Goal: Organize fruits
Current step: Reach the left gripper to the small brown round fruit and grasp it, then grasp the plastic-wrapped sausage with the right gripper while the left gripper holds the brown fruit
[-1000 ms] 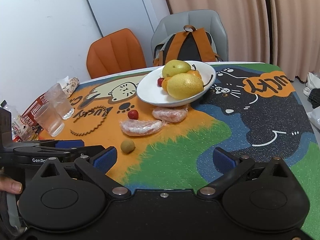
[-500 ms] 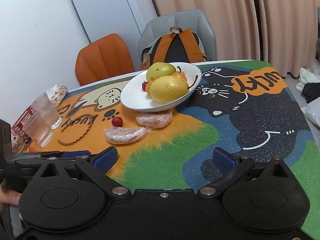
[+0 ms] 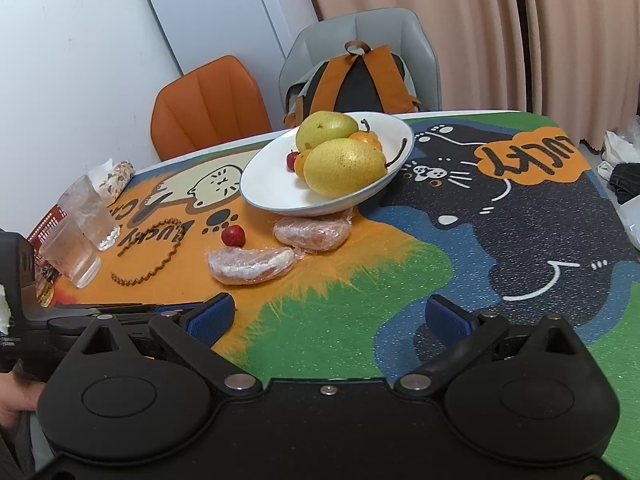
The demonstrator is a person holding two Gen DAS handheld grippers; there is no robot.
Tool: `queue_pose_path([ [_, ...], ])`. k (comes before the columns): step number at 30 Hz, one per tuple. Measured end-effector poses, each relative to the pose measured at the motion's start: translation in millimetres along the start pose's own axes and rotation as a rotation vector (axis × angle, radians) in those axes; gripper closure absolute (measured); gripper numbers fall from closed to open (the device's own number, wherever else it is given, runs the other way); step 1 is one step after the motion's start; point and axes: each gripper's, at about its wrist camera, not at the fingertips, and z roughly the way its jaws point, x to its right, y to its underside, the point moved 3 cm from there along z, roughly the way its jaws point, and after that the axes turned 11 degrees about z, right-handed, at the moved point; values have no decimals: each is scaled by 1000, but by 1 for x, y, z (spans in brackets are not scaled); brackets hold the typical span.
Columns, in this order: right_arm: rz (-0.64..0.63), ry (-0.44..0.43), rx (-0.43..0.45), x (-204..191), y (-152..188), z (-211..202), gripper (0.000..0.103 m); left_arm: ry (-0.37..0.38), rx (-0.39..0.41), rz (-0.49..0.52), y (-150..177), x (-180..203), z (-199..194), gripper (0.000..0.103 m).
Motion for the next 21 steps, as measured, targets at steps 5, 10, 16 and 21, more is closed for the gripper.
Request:
queue_pose_path([
  [5, -14, 1, -13, -8, 0, 12, 0, -3, 29, -17, -3, -11, -7, 81],
  [10, -14, -2, -22, -16, -2, 24, 0, -25, 49, -36, -7, -27, -15, 81],
  [16, -10, 4, -26, -25, -7, 37, 0, -40, 68, -54, -13, -44, -19, 81],
  [21, 8, 21, -35, -29, -11, 49, 0, -47, 75, -68, -16, -56, -19, 81],
])
